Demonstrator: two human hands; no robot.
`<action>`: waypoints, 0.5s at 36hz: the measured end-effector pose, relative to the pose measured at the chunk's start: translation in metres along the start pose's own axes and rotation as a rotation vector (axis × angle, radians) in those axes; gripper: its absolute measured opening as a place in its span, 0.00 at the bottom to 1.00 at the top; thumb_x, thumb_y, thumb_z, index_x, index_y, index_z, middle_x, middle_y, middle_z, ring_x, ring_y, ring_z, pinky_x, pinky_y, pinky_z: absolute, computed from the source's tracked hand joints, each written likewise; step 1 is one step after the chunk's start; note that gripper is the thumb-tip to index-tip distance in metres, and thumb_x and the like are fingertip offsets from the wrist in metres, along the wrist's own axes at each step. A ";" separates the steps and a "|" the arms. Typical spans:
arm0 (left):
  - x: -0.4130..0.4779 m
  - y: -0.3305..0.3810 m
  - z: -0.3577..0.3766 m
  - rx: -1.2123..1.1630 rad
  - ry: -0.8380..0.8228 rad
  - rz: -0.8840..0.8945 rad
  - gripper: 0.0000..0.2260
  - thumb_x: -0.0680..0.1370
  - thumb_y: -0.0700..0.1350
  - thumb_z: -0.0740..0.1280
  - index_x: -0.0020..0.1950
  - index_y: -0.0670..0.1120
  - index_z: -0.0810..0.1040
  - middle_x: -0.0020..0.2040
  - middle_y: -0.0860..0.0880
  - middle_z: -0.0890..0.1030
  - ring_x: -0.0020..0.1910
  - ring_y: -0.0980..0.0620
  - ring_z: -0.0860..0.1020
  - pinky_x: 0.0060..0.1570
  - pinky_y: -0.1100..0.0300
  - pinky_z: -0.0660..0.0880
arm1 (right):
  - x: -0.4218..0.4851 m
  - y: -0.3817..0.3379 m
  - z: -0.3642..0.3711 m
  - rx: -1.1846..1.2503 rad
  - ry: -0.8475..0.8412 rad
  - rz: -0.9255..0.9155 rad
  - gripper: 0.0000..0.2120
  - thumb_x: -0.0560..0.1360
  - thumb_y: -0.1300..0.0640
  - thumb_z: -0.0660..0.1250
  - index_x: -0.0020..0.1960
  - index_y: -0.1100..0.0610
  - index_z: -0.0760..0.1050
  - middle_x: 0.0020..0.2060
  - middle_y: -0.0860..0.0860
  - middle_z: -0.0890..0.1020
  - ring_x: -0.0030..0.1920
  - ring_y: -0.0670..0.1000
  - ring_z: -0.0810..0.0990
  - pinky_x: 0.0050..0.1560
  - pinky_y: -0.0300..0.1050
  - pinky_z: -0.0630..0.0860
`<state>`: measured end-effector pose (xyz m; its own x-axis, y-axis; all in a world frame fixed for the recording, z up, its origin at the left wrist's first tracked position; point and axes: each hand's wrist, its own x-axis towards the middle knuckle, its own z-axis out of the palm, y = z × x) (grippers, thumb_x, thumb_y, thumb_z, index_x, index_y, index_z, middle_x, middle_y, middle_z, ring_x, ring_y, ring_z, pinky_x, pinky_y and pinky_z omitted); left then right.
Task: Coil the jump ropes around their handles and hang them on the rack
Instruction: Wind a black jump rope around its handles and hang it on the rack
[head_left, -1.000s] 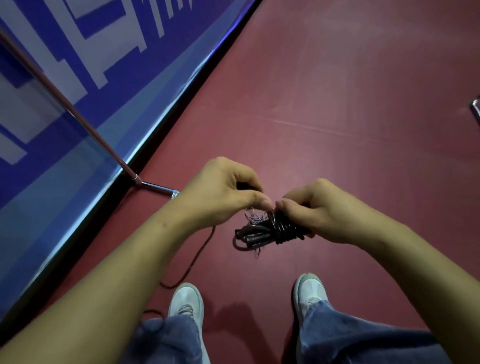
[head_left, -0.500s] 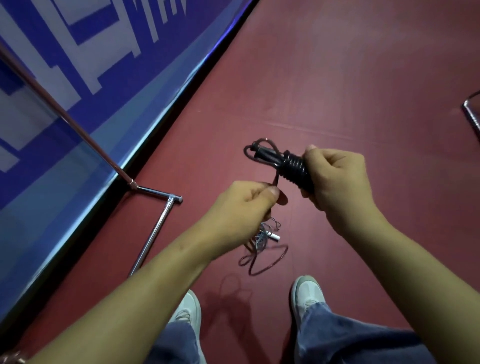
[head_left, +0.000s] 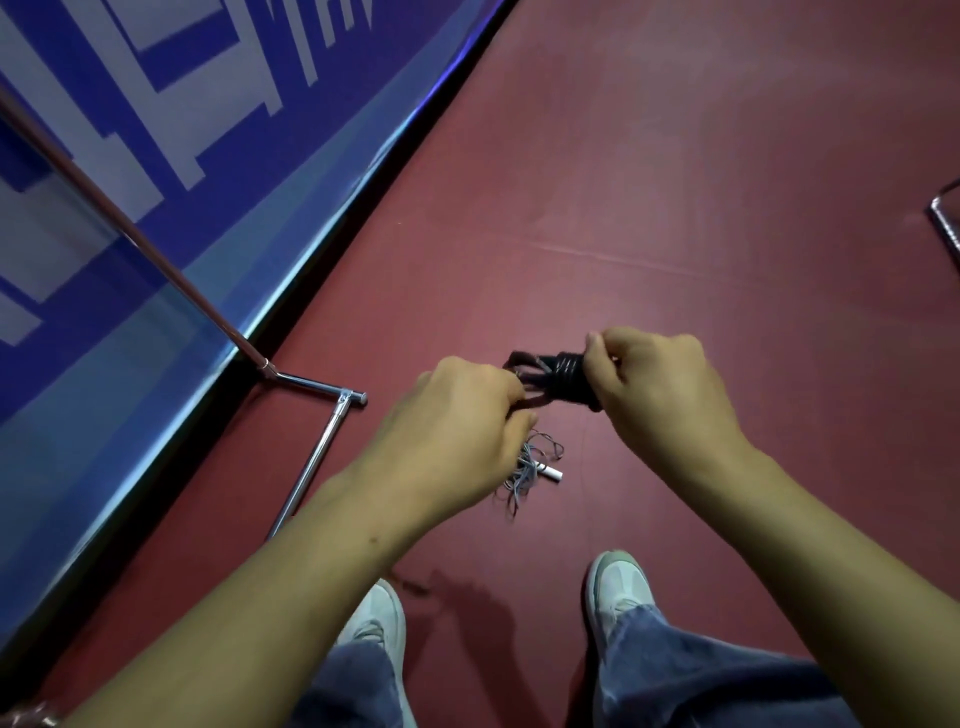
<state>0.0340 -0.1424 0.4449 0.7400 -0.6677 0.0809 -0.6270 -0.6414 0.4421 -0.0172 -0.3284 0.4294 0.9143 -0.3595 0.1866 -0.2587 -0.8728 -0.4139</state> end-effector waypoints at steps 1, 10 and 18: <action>0.000 -0.004 -0.002 0.026 0.001 0.029 0.10 0.79 0.54 0.65 0.48 0.49 0.82 0.35 0.48 0.78 0.37 0.40 0.78 0.39 0.50 0.78 | 0.001 -0.001 0.000 -0.039 -0.082 -0.009 0.21 0.83 0.45 0.56 0.39 0.57 0.74 0.27 0.53 0.73 0.34 0.63 0.73 0.31 0.49 0.63; 0.008 -0.031 -0.018 -0.327 -0.095 0.147 0.06 0.67 0.43 0.82 0.39 0.47 0.87 0.33 0.53 0.82 0.34 0.57 0.79 0.34 0.64 0.71 | -0.001 0.000 -0.006 0.299 -0.531 -0.236 0.21 0.82 0.49 0.63 0.35 0.62 0.73 0.29 0.61 0.76 0.27 0.50 0.68 0.32 0.55 0.70; 0.004 -0.040 -0.035 -0.806 -0.352 0.039 0.01 0.72 0.41 0.76 0.42 0.46 0.88 0.35 0.49 0.82 0.36 0.58 0.77 0.40 0.66 0.73 | -0.009 -0.013 -0.023 0.772 -0.640 -0.188 0.25 0.80 0.50 0.62 0.41 0.73 0.76 0.23 0.58 0.72 0.23 0.47 0.68 0.24 0.39 0.64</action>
<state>0.0704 -0.1057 0.4590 0.5206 -0.8464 -0.1122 -0.1898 -0.2428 0.9513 -0.0288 -0.3215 0.4534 0.9731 0.2028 -0.1098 -0.0291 -0.3641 -0.9309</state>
